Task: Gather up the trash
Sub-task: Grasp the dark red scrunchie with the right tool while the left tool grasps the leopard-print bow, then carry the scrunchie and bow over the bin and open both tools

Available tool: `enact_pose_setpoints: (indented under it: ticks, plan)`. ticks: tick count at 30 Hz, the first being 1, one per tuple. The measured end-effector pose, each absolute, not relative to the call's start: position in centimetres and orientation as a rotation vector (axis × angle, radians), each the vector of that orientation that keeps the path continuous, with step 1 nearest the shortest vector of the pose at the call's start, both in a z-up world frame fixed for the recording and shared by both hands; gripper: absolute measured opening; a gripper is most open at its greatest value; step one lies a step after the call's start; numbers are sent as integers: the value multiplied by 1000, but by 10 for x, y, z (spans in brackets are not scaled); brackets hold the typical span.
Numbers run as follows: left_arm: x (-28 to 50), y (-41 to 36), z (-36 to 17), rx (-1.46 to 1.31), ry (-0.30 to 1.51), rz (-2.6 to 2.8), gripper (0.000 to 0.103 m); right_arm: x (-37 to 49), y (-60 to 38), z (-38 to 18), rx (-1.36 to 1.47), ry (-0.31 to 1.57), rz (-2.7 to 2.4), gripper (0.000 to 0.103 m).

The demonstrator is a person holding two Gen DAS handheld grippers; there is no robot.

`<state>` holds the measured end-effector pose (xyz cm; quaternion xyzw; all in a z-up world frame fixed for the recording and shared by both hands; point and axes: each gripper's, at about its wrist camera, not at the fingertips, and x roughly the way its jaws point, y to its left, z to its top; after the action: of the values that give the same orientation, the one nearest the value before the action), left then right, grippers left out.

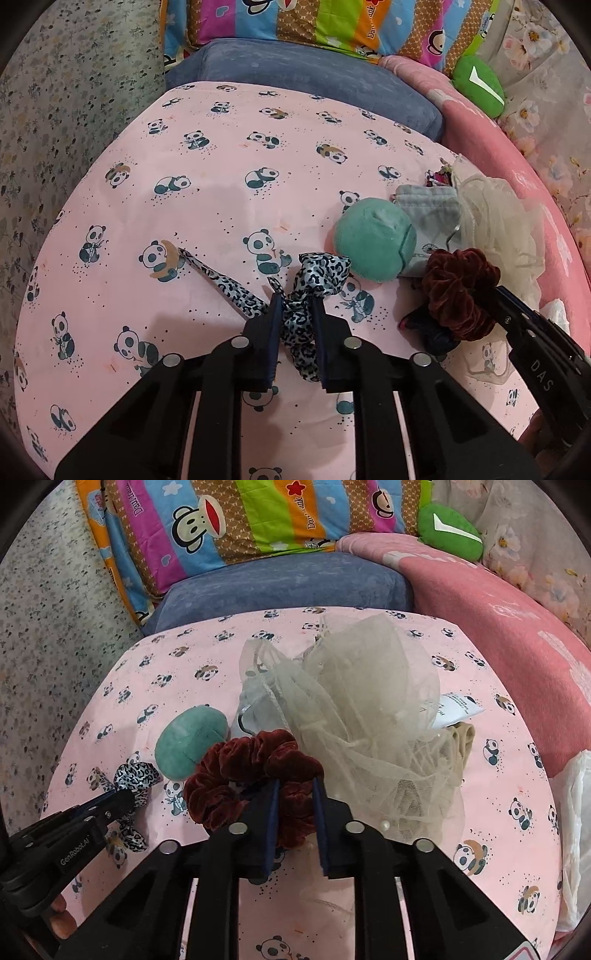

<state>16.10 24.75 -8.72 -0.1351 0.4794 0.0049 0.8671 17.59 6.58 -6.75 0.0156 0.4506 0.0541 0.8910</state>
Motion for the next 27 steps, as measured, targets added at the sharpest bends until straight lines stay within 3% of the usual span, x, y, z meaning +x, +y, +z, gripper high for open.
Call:
enact_pose_setpoints:
  ticks: [13,27]
  plan:
    - [149,199,-19,-243,893,-87,15,143,30,0,93,773,111,11]
    - [136,72,42,-115,803,-304,15,89,-75,63,188,612,-32,11]
